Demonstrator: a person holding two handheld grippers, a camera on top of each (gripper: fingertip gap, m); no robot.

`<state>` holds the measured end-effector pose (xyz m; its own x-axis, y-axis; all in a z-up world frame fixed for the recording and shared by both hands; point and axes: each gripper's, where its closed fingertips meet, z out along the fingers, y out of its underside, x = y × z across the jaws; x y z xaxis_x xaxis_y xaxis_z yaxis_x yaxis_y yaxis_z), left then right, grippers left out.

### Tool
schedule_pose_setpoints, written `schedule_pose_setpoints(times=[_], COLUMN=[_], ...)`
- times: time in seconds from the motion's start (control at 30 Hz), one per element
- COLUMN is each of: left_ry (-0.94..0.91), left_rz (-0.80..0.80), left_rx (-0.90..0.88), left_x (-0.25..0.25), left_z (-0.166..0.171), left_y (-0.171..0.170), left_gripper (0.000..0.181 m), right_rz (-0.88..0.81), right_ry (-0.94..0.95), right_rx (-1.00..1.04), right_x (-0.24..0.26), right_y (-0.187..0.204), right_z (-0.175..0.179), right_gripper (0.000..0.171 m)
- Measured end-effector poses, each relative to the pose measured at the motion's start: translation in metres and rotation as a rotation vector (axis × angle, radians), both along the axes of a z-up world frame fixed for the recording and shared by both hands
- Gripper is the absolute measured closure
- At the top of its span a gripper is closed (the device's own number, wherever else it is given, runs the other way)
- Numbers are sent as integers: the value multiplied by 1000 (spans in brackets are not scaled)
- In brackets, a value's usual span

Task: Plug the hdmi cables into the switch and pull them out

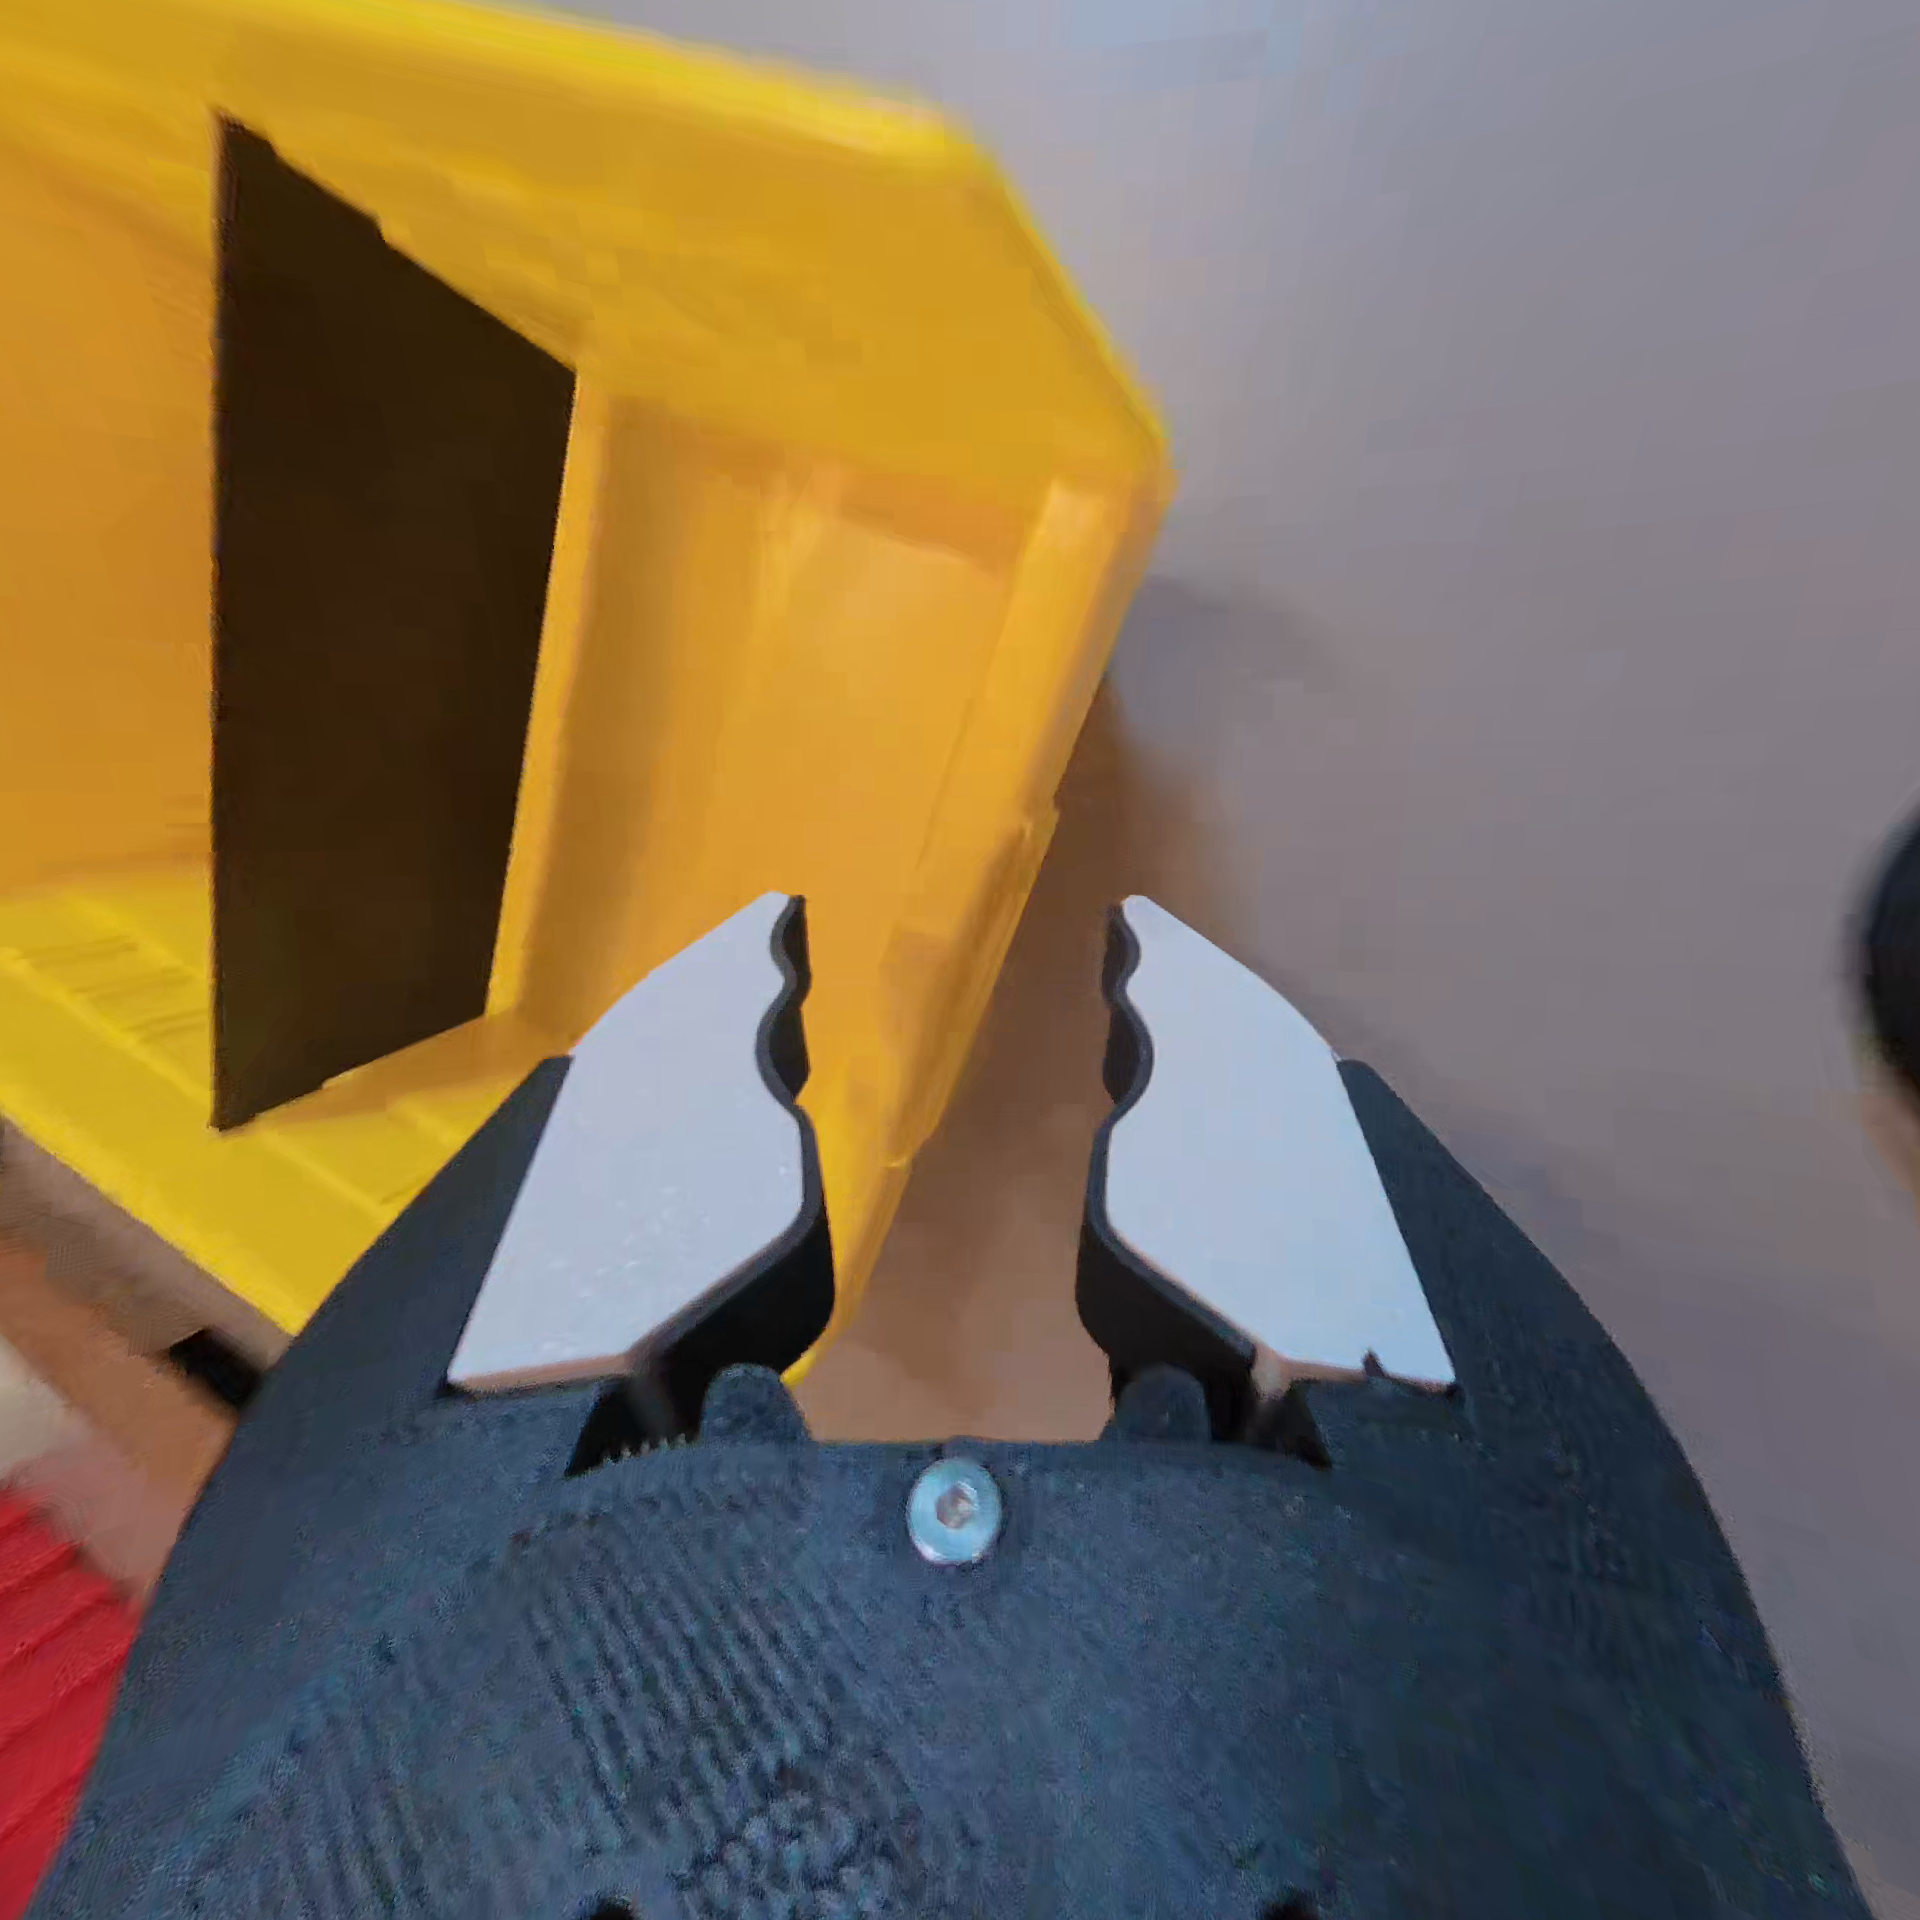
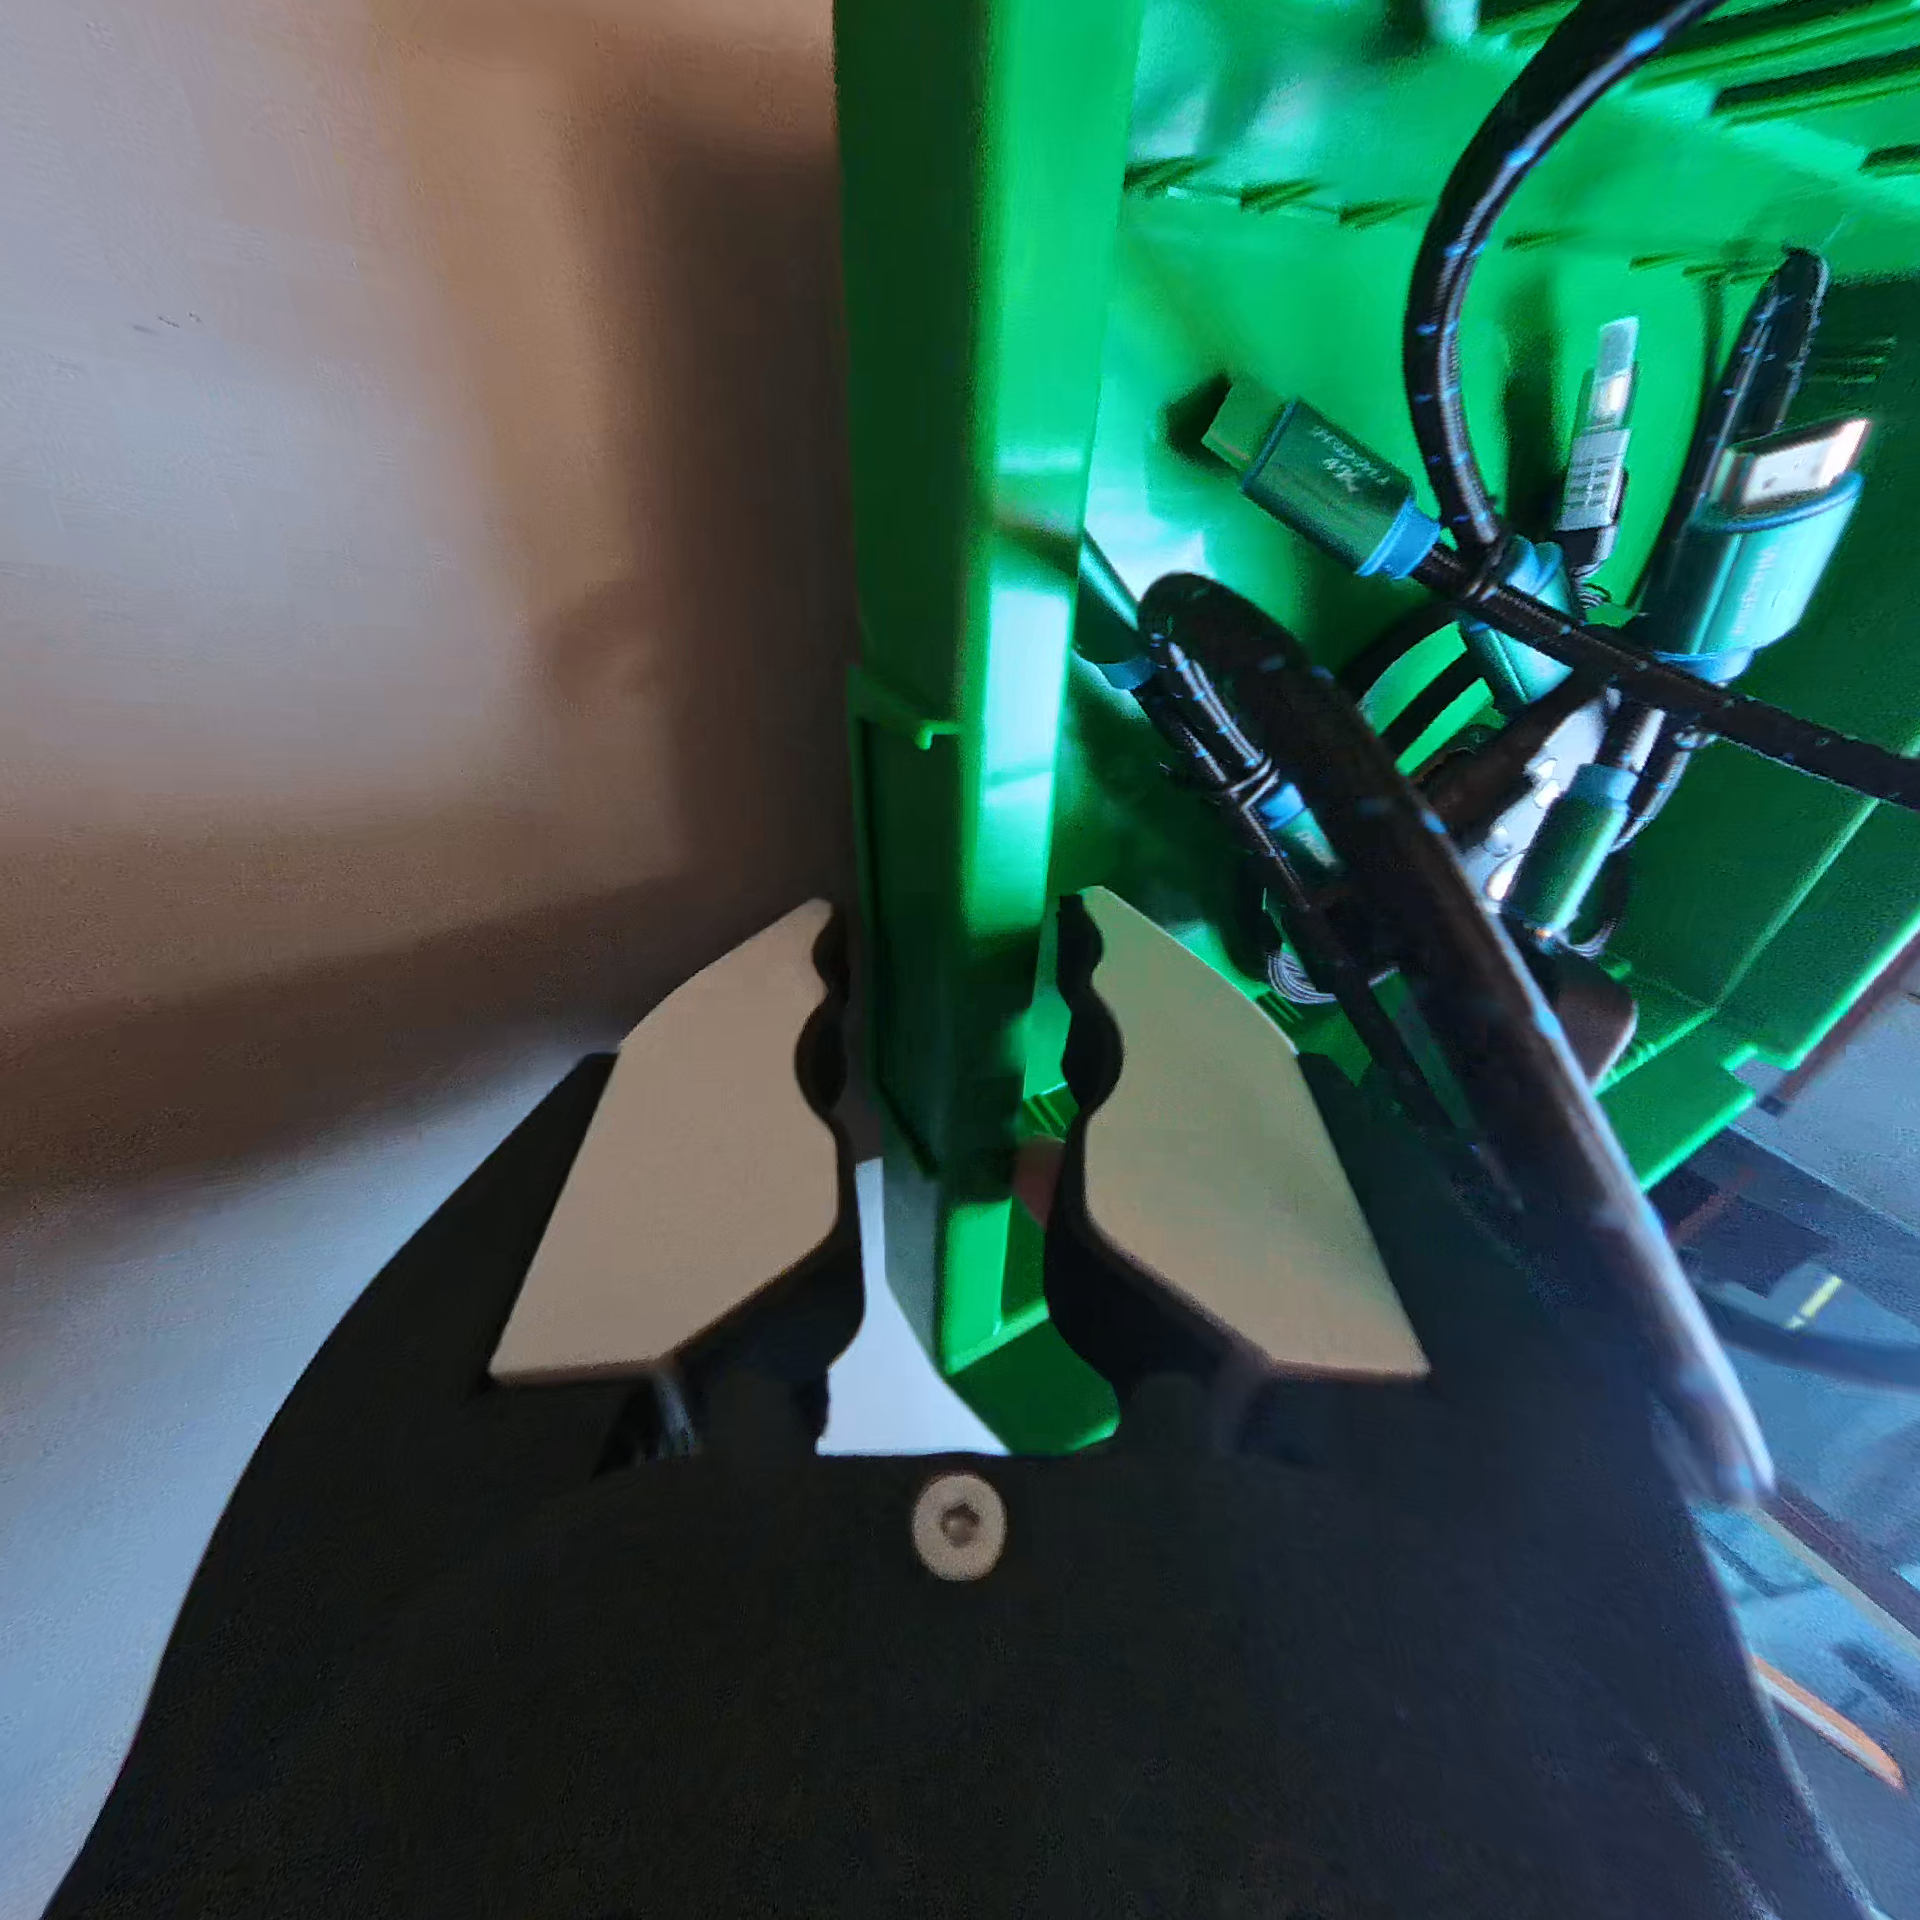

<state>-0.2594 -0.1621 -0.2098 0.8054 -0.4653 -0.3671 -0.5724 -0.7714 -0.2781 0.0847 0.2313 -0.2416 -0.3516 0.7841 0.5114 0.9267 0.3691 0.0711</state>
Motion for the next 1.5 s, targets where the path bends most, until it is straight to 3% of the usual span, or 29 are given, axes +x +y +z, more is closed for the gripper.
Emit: schedule_pose_setpoints(times=[0.03,0.13,0.17,0.23,0.43,0.77,0.83,0.93,1.0,1.07,1.17,1.3,1.4,1.47,1.5], left_ry=[95,318,339,332,250,251,236,128,-33,-264,-618,-923,-913,-756,-670], left_rz=[0,-34,-54,-102,-178,-407,-403,-373,-353,-317,-210,77,137,122,116], left_rx=[-19,-115,-139,-167,-29,129,206,324,418,477,540,644,647,701,709], left_x=[-12,-39,-40,-32,23,115,127,150,177,213,263,289,300,295,290], left_z=[-8,-26,-31,-41,-40,-29,-17,7,23,36,46,39,28,27,23], left_y=[-1,1,4,11,64,151,169,176,169,157,142,162,181,197,205], left_gripper=[126,119,125,151,147,145,140,138,141,141,141,131,117,128,138], right_rz=[4,95,116,143,323,566,531,435,280,75,-233,-361,-378,-384,-380], right_ry=[-9,-14,-9,-27,-18,209,331,695,899,1049,1146,1189,1129,1083,1093], right_rx=[5,57,77,126,178,216,157,-85,-201,-174,-256,-452,-453,-505,-525], right_x=[-1,-5,-5,0,14,19,24,41,66,99,137,124,104,91,84], right_y=[2,5,5,4,-39,-134,-158,-196,-191,-156,-114,-107,-98,-98,-99], right_z=[-4,-7,-6,-5,-2,7,20,71,105,122,103,71,58,47,47], right_gripper=[137,140,140,139,137,134,122,131,132,132,123,115,117,125,138])
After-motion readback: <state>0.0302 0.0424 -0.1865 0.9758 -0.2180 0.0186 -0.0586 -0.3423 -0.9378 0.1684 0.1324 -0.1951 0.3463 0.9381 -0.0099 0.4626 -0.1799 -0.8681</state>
